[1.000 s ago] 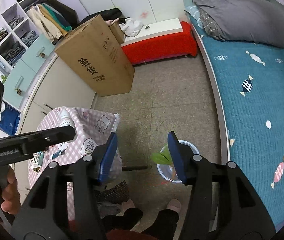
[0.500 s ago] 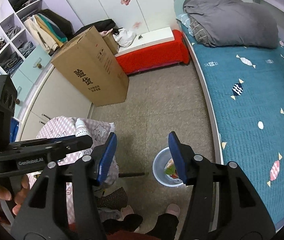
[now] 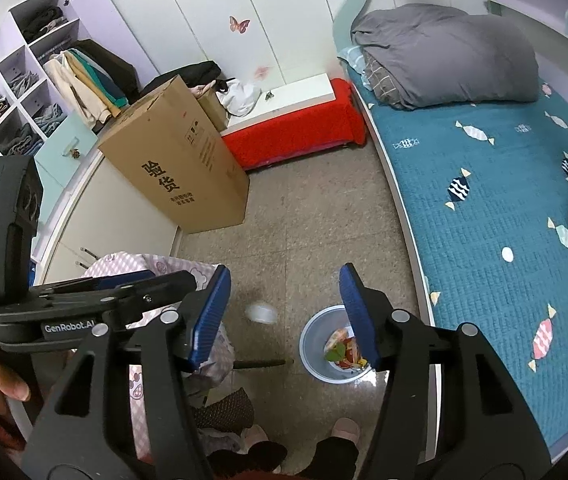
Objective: Collect trash
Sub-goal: 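Open the left tool over the bucket to drop the white bottle, then move both open tools back over the table toward the remaining trash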
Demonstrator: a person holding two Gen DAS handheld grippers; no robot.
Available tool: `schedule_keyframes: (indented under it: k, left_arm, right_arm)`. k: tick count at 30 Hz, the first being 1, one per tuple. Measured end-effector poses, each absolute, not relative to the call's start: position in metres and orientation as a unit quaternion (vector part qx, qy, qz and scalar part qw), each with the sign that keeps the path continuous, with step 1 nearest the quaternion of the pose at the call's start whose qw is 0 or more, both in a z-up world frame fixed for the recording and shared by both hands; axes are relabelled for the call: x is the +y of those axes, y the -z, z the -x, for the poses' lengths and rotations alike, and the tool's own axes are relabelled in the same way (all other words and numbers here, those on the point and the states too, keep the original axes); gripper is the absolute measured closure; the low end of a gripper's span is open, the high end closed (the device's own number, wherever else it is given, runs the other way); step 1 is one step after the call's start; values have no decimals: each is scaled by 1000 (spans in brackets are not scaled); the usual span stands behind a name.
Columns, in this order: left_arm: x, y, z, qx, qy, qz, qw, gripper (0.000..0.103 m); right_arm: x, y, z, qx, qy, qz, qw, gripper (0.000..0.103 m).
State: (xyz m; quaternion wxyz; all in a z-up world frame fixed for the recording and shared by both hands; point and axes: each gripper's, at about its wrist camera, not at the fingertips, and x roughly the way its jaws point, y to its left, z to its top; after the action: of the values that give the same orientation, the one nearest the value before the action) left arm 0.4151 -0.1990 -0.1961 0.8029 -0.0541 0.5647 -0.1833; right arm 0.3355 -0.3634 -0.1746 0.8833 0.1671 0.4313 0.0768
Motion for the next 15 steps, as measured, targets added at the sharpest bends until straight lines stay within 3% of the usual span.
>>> schedule_keyframes:
  k: [15]
  left_arm:
    - [-135,180,-378,544,126,85,825,29]
  right_arm:
    - [-302,173,-335,445,-139,-132,875,45]
